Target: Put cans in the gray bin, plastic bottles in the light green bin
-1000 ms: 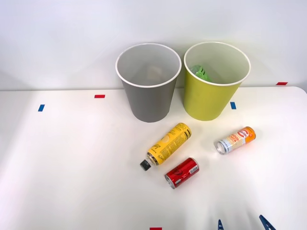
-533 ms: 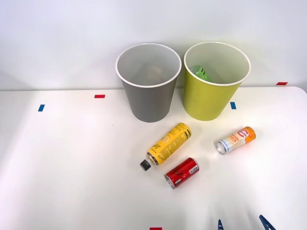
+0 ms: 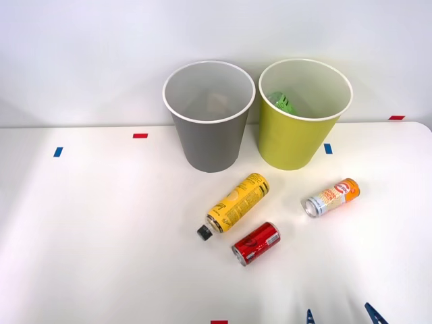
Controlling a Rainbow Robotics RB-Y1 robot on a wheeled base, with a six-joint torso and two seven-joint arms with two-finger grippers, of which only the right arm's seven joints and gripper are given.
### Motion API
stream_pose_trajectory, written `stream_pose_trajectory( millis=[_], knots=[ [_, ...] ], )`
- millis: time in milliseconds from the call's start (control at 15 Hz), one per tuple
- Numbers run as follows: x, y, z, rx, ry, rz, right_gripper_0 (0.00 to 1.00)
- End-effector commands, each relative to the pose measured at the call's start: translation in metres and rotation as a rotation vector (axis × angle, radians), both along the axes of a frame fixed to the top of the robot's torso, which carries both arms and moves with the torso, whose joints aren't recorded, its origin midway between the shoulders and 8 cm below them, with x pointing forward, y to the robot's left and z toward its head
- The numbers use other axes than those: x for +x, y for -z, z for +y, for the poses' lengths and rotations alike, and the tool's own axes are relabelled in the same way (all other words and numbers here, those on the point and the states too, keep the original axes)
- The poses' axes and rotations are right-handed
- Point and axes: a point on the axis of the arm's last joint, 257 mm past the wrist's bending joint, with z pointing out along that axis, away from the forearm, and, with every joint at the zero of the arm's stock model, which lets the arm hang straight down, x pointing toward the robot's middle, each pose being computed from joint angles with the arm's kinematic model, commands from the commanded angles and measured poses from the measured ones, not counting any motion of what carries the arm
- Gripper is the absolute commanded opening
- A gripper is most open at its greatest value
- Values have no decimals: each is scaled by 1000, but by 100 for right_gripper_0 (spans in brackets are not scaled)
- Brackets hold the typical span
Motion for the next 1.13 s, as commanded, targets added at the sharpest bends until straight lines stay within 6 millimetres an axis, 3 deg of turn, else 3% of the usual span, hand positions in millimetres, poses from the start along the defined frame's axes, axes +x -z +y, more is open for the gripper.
stream_pose_trajectory(
  millis=[67,1133],
  knots=[
    [0,0,0,0,0,0,100],
    [0,0,0,0,0,0,100]
  ],
)
